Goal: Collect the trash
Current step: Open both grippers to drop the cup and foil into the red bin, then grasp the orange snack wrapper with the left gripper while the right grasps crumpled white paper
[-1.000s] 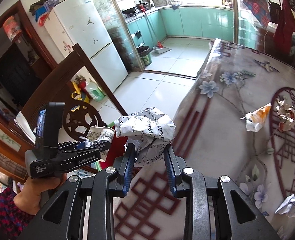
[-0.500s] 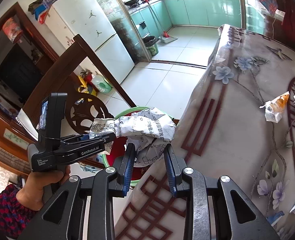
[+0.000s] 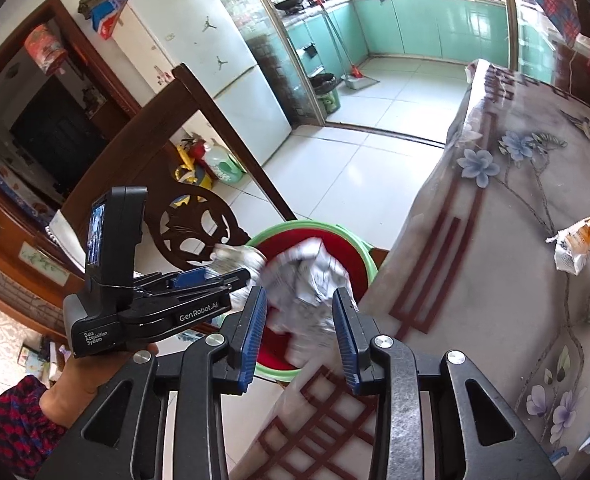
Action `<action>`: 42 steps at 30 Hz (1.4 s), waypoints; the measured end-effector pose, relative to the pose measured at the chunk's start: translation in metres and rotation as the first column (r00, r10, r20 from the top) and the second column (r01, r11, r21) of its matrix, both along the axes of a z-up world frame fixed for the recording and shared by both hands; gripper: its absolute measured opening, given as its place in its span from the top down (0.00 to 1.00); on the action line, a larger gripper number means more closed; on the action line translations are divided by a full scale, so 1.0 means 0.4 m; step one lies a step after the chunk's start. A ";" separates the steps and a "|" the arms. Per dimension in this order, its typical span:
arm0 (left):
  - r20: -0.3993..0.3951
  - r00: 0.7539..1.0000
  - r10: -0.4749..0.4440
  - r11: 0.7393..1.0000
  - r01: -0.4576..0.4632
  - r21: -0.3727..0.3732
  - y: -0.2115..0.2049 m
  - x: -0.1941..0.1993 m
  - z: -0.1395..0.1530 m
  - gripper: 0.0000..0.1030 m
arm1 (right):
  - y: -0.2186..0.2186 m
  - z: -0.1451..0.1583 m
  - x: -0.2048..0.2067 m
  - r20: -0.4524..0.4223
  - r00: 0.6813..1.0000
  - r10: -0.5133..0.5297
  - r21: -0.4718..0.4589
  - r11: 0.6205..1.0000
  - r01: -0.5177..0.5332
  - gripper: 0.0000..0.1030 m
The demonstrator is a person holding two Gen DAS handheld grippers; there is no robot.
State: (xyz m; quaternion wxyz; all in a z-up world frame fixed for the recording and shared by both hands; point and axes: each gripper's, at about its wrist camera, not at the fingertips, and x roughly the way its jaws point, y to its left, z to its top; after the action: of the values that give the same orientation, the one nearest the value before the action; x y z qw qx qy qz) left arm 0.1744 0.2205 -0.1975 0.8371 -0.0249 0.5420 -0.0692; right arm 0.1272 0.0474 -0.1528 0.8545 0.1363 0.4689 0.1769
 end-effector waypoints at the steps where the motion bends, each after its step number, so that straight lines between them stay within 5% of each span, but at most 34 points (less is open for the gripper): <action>1: 0.008 1.000 0.002 1.000 -0.002 0.001 0.000 -0.002 0.004 0.36 | -0.003 0.002 -0.003 0.006 1.000 0.000 0.007 1.000 0.000 0.61; 6: 0.027 1.000 -0.001 1.000 0.001 0.007 -0.014 -0.015 0.029 0.36 | -0.044 0.004 -0.037 -0.005 1.000 -0.006 0.020 1.000 0.007 0.53; 14: 0.044 0.990 -0.136 0.990 0.133 0.054 -0.142 -0.054 0.054 0.33 | -0.300 -0.044 -0.205 -0.078 0.981 -0.180 -0.168 0.972 0.165 0.53; 20: 0.047 0.968 -0.246 0.969 0.244 0.038 -0.287 -0.078 0.068 0.32 | -0.577 -0.026 -0.366 -0.056 0.891 -0.451 -0.227 0.874 0.429 0.53; 24: 0.064 0.949 -0.308 0.951 0.307 0.017 -0.397 -0.089 0.091 0.30 | -0.709 -0.030 -0.416 -0.081 0.839 -0.538 -0.244 0.827 0.506 0.53; 31: 0.075 0.921 -0.383 0.923 0.384 -0.001 -0.574 -0.110 0.119 0.25 | -0.788 -0.152 -0.400 -0.198 0.842 -0.501 -0.208 0.861 0.464 0.55; 33: 0.078 0.911 -0.405 0.914 0.405 0.017 -0.623 -0.112 0.120 0.25 | -0.806 -0.167 -0.409 -0.192 0.844 -0.502 -0.184 0.863 0.471 0.66; 42: 0.048 0.870 -0.490 0.867 0.482 0.124 -0.821 -0.050 0.068 0.25 | -0.864 -0.093 -0.370 -0.080 0.871 -0.484 -0.164 0.868 0.468 0.69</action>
State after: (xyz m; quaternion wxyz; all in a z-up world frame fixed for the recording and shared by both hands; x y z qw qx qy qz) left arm 0.1543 -0.1080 -0.1701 0.8133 0.1603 0.5007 -0.2493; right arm -0.0209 -0.2983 -0.1901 0.8498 0.1980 0.4817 -0.0810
